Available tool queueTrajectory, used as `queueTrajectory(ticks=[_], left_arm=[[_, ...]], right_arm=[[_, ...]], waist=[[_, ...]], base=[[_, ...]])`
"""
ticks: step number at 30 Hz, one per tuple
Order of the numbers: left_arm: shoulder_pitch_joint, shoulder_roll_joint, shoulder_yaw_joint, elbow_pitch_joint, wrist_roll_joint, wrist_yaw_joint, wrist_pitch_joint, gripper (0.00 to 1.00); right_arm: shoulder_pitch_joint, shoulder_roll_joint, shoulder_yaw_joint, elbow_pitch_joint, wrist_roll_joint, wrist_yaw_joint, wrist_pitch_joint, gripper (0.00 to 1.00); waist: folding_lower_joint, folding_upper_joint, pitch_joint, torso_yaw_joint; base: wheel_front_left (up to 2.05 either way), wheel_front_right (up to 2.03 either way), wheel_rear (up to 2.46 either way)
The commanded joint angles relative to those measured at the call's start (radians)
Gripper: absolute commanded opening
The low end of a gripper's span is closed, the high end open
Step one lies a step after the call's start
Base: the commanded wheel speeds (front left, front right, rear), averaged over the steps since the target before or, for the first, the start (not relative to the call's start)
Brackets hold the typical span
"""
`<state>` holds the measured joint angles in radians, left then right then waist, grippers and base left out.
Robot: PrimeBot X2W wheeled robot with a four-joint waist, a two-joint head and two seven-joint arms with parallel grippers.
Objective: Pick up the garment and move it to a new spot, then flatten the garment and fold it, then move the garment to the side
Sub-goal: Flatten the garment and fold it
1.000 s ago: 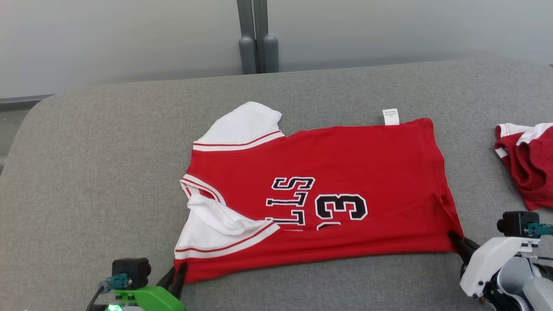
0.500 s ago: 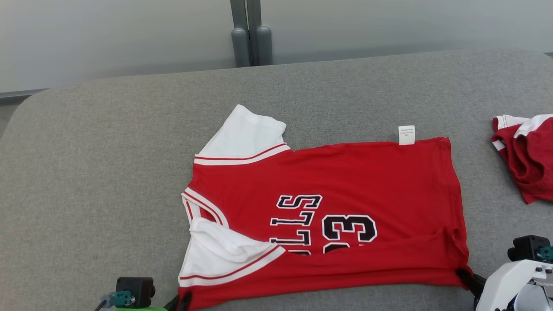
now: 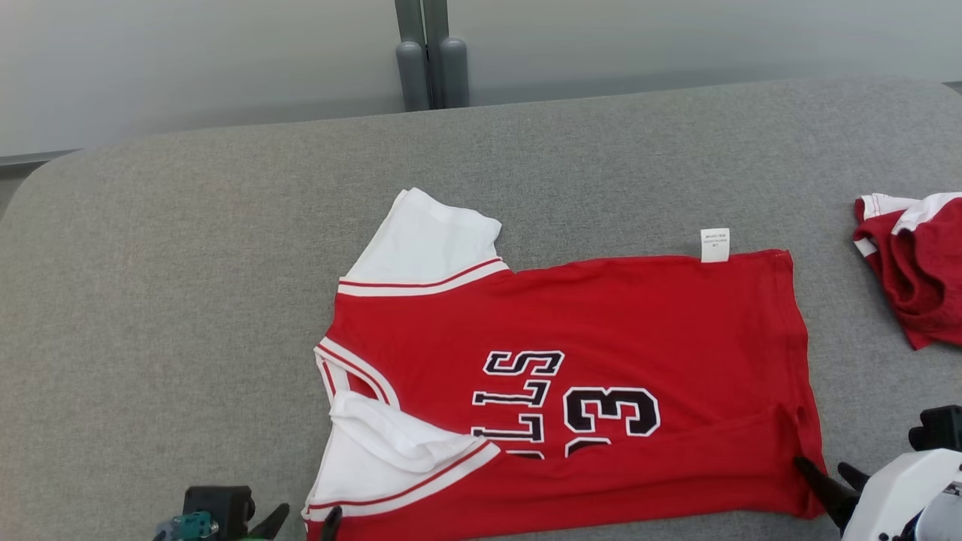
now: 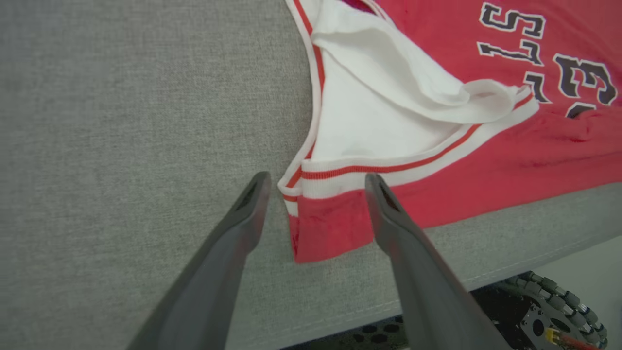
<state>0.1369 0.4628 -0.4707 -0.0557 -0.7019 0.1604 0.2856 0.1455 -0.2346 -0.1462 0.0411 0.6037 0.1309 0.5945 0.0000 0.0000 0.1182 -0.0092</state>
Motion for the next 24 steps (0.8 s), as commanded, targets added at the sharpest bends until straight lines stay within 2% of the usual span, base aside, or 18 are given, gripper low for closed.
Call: queueTrajectory(ticks=[1, 4, 7, 10, 13, 15, 24], left_arm=[[-0.014, 0.015, 0.011, -0.008, 0.008, 0.007, -0.013, 1.0], [-0.038, 0.025, 0.026, -0.031, 0.025, 0.008, -0.035, 1.0], [-0.095, 0.042, 0.027, -0.051, 0.055, -0.009, -0.042, 1.0], [-0.189, 0.059, 0.018, -0.047, 0.081, -0.04, -0.023, 1.0], [-0.287, 0.052, 0.013, -0.027, 0.071, -0.081, 0.006, 1.0], [-0.366, 0.061, 0.013, 0.004, 0.062, -0.115, 0.037, 1.0], [-0.715, 0.026, -0.017, 0.217, 0.004, -0.254, 0.163, 1.0]], right_arm=[[0.011, 0.003, -0.015, -0.021, -0.009, 0.0, 0.002, 1.0], [0.002, 0.002, -0.044, -0.072, -0.02, 0.0, -0.022, 1.0], [-0.015, -0.003, -0.064, -0.11, -0.033, 0.0, -0.059, 1.0], [-0.053, -0.008, -0.07, -0.133, -0.056, 0.0, -0.104, 1.0], [-0.11, -0.01, -0.06, -0.13, -0.083, 0.0, -0.153, 1.0], [-0.169, -0.006, -0.044, -0.109, -0.09, 0.0, -0.187, 1.0], [-0.42, -0.03, 0.019, 0.075, -0.082, 0.0, -0.262, 1.0]], waist=[[0.0, 0.0, -0.001, 0.0], [0.0, 0.0, -0.002, 0.001], [0.0, 0.0, -0.002, 0.007], [0.0, 0.0, 0.006, 0.009], [0.0, 0.0, 0.022, 0.001], [0.0, 0.0, 0.047, -0.01], [0.0, 0.0, 0.199, -0.042]], base=[[0.0, 0.0, 0.0], [0.0, 0.0, 0.0], [0.0, 0.0, 0.0], [0.0, 0.0, 0.0], [0.0, 0.0, 0.0], [0.0, 0.0, 0.0], [0.0, 0.0, 0.0]])
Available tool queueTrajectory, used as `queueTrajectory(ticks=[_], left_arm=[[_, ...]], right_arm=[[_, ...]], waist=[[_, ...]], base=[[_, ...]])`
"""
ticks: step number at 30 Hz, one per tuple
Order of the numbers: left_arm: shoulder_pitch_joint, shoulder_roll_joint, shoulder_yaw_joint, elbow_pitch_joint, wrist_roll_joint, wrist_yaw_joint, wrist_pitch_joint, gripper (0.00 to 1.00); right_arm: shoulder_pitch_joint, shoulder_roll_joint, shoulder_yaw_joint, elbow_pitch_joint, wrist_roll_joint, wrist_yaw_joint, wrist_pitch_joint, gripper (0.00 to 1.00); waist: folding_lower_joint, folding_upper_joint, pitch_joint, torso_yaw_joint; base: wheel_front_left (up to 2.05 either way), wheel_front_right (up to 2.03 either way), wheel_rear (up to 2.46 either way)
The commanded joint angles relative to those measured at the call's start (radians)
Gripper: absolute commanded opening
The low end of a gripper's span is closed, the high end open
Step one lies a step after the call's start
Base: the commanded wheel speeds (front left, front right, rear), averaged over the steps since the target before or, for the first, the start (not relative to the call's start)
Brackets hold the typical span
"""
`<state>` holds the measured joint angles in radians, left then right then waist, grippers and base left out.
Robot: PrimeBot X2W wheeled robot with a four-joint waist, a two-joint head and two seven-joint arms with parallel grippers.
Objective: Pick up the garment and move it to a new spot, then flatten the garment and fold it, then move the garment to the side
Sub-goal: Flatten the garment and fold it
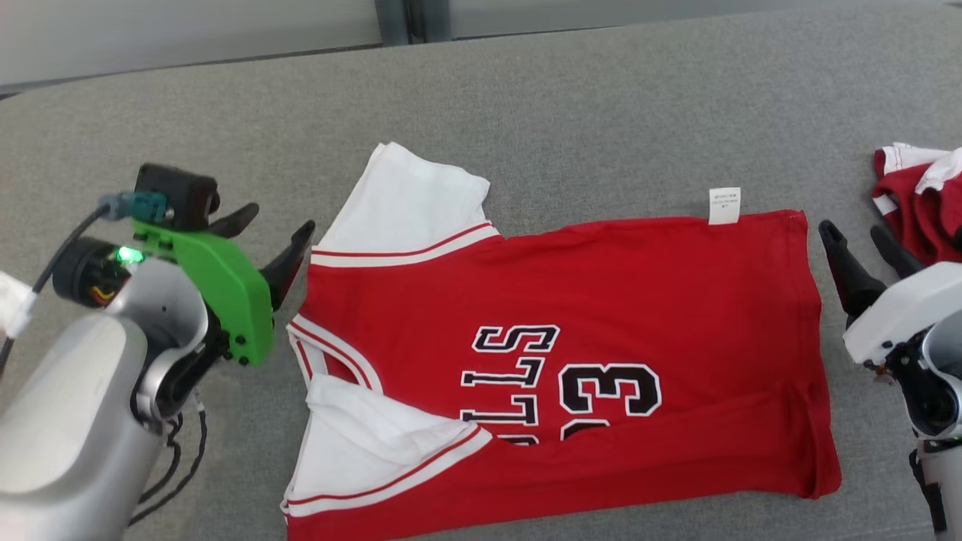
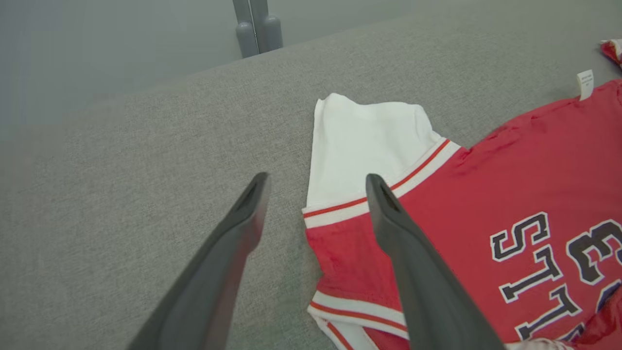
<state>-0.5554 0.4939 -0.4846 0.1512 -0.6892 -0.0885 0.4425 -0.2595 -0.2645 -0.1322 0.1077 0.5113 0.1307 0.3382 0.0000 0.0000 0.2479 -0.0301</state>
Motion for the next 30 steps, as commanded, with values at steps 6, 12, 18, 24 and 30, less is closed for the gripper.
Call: queueTrajectory(ticks=[6, 12, 18, 24, 30], left_arm=[[-0.239, -0.017, -0.066, 0.157, -0.017, -0.038, 0.066, 1.0], [-0.399, 0.007, -0.17, 0.243, -0.05, -0.043, 0.112, 1.0], [-0.489, 0.054, -0.278, 0.304, -0.154, -0.043, 0.136, 1.0], [-0.536, 0.089, -0.341, 0.345, -0.261, -0.043, 0.125, 1.0], [-0.576, 0.104, -0.397, 0.374, -0.309, -0.043, 0.083, 1.0]], right_arm=[[-0.147, -0.023, 0.068, 0.135, 0.036, 0.0, -0.033, 1.0], [-0.254, -0.032, 0.153, 0.23, 0.065, 0.0, -0.052, 1.0], [-0.33, -0.038, 0.227, 0.291, 0.095, 0.0, -0.089, 1.0], [-0.374, -0.049, 0.298, 0.325, 0.133, 0.0, -0.133, 1.0], [-0.394, -0.058, 0.353, 0.342, 0.165, 0.0, -0.173, 1.0]], waist=[[0.0, 0.0, 0.165, -0.039], [0.0, 0.0, 0.23, -0.072], [0.0, 0.0, 0.269, -0.114], [0.0, 0.0, 0.29, -0.148], [0.0, 0.0, 0.302, -0.162]], base=[[0.0, 0.0, 0.0], [0.0, 0.0, 0.0], [0.0, 0.0, 0.0], [0.0, 0.0, 0.0], [0.0, 0.0, 0.0]])
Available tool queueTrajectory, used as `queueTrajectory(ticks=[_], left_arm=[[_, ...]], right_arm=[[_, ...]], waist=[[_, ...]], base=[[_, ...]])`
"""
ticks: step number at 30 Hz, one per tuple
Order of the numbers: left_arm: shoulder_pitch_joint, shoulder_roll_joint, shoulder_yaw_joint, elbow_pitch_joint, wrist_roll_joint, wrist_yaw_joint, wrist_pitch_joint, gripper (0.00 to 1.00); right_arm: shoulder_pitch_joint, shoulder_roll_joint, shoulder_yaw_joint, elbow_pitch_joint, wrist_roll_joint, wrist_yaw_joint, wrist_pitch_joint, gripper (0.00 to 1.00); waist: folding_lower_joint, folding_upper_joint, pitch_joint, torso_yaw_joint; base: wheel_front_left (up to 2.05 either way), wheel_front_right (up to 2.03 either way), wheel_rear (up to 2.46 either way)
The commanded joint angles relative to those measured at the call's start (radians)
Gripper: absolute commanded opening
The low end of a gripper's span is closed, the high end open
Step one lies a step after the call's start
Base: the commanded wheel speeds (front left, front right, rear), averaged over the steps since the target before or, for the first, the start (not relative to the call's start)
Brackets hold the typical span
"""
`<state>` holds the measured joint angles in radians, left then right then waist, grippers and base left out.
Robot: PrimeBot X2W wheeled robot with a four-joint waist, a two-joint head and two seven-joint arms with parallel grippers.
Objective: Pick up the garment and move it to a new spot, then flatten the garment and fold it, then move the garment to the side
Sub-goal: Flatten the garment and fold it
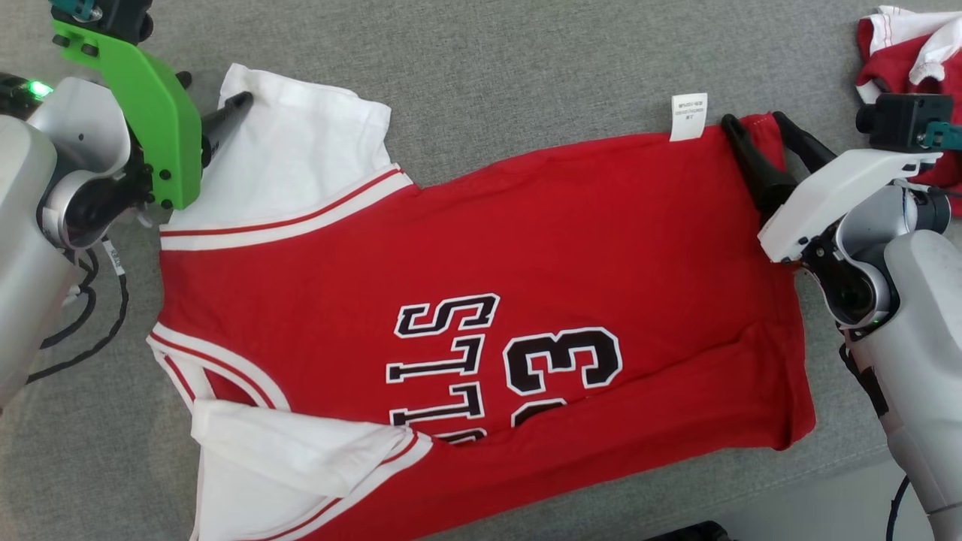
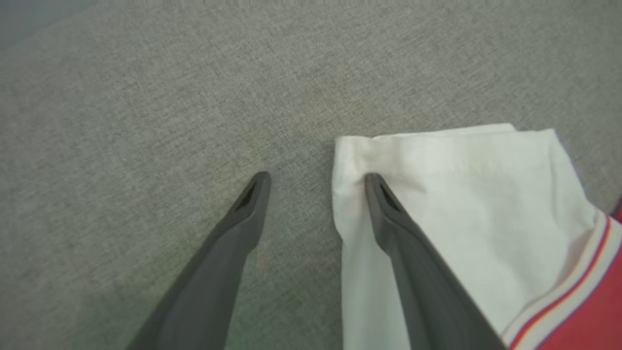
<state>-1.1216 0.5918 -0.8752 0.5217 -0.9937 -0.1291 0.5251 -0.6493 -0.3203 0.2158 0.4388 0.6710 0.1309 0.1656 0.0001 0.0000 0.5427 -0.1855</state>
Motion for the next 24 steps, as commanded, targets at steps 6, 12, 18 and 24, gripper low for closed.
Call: queueTrajectory(ticks=[6, 12, 18, 24], left_arm=[[-0.038, -0.006, -0.07, 0.011, -0.059, -0.002, -0.006, 0.37], [-0.07, 0.011, -0.124, 0.015, -0.09, -0.002, -0.041, 0.0], [-0.085, 0.016, -0.162, 0.046, -0.111, -0.001, -0.101, 0.0], [-0.084, 0.029, -0.188, 0.071, -0.143, -0.001, -0.158, 0.0]], right_arm=[[-0.015, -0.012, 0.053, 0.036, 0.038, 0.0, -0.022, 0.4], [-0.031, -0.025, 0.085, 0.06, 0.057, 0.0, -0.053, 0.0], [-0.046, -0.037, 0.101, 0.084, 0.07, 0.0, -0.109, 0.0], [-0.038, -0.049, 0.101, 0.13, 0.079, 0.0, -0.149, 0.0]], waist=[[-0.0001, 0.0, 0.007, -0.008], [-0.0001, 0.0, -0.013, -0.003], [-0.0001, 0.0, -0.056, 0.01], [-0.0001, 0.0, -0.117, 0.028]], base=[[0.0, 0.0, 0.0], [0.0, 0.0, 0.0], [0.0, 0.0, 0.0], [0.0, 0.0, 0.0]])
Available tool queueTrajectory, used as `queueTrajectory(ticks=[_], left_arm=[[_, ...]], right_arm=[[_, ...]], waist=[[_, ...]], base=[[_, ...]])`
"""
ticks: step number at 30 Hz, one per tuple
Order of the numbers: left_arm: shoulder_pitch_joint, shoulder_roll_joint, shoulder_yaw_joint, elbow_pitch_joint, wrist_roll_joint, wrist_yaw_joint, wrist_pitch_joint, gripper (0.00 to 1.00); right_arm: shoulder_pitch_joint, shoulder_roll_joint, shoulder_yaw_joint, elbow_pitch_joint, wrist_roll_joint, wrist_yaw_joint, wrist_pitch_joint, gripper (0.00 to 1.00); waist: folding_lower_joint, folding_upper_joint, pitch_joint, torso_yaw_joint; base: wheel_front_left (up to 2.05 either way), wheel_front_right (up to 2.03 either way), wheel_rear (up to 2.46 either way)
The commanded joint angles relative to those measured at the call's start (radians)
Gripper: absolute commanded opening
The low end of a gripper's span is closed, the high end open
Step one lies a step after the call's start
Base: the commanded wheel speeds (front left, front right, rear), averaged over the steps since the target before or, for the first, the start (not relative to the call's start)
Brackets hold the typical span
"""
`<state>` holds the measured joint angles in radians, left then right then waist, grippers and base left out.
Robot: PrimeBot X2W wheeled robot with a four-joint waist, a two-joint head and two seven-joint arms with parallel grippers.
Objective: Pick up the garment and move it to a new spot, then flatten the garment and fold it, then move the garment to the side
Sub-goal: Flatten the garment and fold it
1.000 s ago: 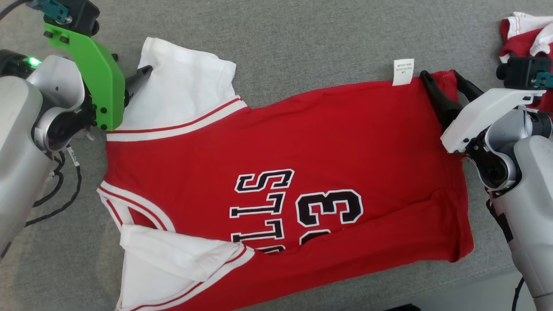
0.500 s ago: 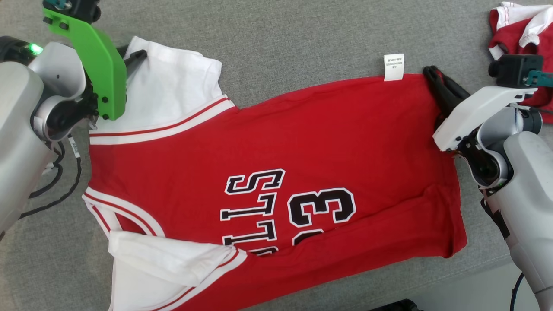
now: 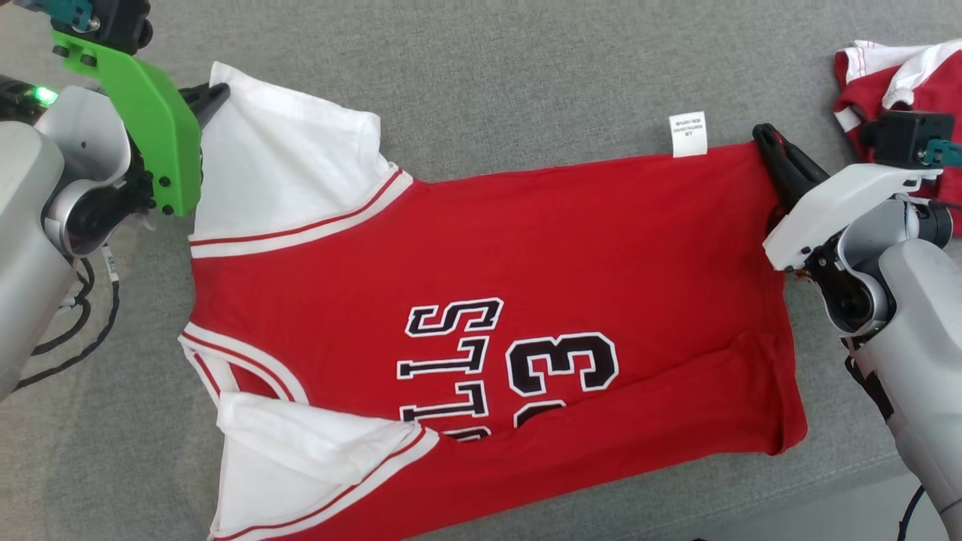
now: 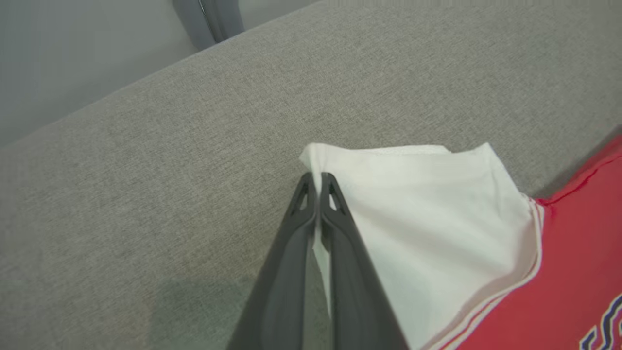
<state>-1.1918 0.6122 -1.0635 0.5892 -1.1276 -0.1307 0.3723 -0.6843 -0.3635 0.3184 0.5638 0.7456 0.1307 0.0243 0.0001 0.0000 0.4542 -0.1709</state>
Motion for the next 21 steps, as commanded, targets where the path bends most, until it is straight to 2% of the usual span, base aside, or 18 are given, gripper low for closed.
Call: queueTrajectory(ticks=[1, 10, 21], left_arm=[[-0.011, 0.011, -0.005, 0.009, -0.014, 0.0, -0.017, 0.0], [0.037, 0.019, -0.049, 0.004, -0.089, 0.0, -0.047, 0.0], [0.145, 0.073, -0.112, -0.155, -0.314, 0.0, 0.168, 0.0]], right_arm=[[0.0, -0.007, -0.001, 0.015, 0.007, 0.0, -0.013, 0.0], [0.034, -0.017, 0.036, 0.076, 0.036, 0.0, -0.023, 0.0], [0.088, -0.052, 0.099, 0.133, 0.094, 0.0, 0.005, 0.0]], waist=[[-0.0001, 0.0, -0.041, 0.017], [-0.0001, 0.0, -0.152, 0.048], [-0.0001, 0.0, -0.28, 0.094]], base=[[0.0, 0.0, 0.0], [0.0, 0.0, 0.0], [0.0, 0.0, 0.0]])
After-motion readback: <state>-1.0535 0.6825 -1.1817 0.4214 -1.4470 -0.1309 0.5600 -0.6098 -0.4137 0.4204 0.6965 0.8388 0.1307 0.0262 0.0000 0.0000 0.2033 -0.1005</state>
